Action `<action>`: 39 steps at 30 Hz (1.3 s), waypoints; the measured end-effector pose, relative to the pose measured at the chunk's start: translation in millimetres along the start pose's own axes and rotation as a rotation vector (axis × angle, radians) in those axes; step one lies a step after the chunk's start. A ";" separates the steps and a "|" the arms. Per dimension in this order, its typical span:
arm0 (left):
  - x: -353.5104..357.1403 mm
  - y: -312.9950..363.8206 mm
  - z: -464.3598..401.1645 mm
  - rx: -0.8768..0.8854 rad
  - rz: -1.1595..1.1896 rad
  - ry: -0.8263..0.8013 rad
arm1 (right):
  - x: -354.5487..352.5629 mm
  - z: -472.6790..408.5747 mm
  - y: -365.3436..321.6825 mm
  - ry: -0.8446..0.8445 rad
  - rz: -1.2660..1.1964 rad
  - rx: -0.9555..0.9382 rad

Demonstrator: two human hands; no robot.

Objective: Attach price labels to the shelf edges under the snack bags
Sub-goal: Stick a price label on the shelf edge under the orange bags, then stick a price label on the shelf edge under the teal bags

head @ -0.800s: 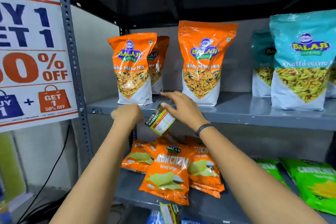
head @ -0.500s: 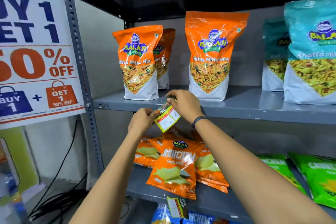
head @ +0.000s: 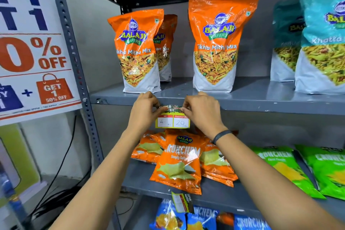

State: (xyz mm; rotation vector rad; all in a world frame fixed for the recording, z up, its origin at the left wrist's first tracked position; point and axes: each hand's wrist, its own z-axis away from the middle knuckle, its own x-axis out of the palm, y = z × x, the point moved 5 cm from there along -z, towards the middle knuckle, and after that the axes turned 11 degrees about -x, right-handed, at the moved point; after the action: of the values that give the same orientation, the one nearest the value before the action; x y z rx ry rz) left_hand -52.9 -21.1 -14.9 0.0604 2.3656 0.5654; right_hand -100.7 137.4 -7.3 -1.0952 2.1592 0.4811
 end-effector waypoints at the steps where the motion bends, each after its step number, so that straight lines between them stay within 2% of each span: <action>1: 2.1 -1.0 -1.3 0.007 -0.009 0.005 | 0.5 -0.5 0.0 0.009 0.001 -0.007; 6: 3.8 -5.2 -2.8 0.011 0.039 -0.008 | 3.3 0.9 2.4 0.056 -0.025 -0.030; 9: 1.2 -6.0 -5.9 0.000 0.117 -0.020 | 1.3 -1.1 6.2 0.092 -0.089 0.019; 16: -0.5 3.9 -11.5 -0.131 0.089 0.041 | 5.5 -10.0 9.3 0.146 -0.072 0.130; 23: 1.3 5.8 -9.0 -0.258 0.073 0.103 | 6.5 -10.7 6.1 0.162 -0.075 0.117; 26: -1.5 13.8 5.7 -0.329 -0.087 0.213 | 0.4 -4.8 5.6 0.168 -0.115 0.057; 28: 0.7 28.5 16.8 -0.313 -0.167 0.277 | -7.6 7.5 11.6 0.192 -0.189 0.040; 30: 8.5 49.6 27.1 -0.250 -0.163 0.334 | -21.0 28.2 27.6 0.285 -0.242 0.081; 33: 27.5 93.3 42.3 -0.126 -0.032 0.381 | -50.8 72.2 70.2 0.501 -0.226 0.212; 39: 83.4 227.2 61.8 0.132 0.270 0.206 | -124.1 177.1 192.0 0.865 -0.188 0.551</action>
State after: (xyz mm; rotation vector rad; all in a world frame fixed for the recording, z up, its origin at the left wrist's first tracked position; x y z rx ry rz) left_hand -101.0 224.0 -13.9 0.4033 2.6141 0.5632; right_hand -134.0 422.6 -41.7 -1.2809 2.5942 -0.7829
